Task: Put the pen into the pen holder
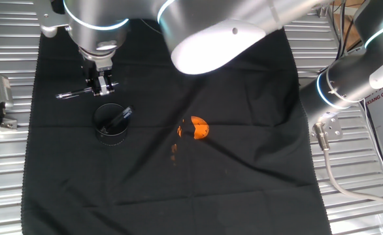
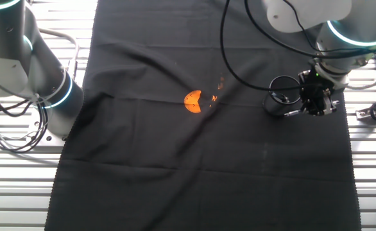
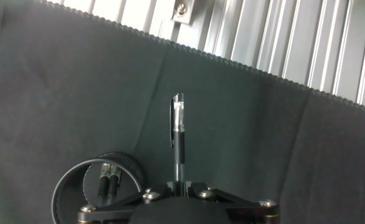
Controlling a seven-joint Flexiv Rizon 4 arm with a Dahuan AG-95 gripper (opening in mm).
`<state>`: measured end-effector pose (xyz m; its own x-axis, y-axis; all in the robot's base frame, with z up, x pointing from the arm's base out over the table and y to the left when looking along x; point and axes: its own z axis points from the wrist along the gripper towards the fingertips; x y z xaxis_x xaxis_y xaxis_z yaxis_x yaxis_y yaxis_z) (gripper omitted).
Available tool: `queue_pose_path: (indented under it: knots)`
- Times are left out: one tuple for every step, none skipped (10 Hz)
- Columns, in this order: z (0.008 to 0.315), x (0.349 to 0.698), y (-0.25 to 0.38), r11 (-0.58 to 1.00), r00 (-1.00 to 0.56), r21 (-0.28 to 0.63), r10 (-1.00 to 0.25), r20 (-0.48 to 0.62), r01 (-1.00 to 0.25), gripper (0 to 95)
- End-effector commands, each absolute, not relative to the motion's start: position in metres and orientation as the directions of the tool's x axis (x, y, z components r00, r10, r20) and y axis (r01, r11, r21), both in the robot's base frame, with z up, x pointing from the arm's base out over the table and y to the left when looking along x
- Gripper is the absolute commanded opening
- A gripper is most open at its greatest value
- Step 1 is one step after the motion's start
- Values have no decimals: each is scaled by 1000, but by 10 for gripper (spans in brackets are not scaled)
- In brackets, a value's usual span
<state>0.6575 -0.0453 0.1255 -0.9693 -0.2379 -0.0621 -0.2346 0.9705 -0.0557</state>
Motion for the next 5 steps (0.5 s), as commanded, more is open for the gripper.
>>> queue_pose_path:
  knots:
    - [128,657,-44,972,-970,-26,-234,-59,-233,0]
    - [129,657,-44,972,-970,-28,-234,-57,-233,0]
    - [131,656,-44,972,-971,-33,-235,-53,-233,0]
    - [133,656,-44,972,-971,-36,-235,-49,-233,0]
    - [136,655,-45,971,-971,-37,-237,-46,-235,0]
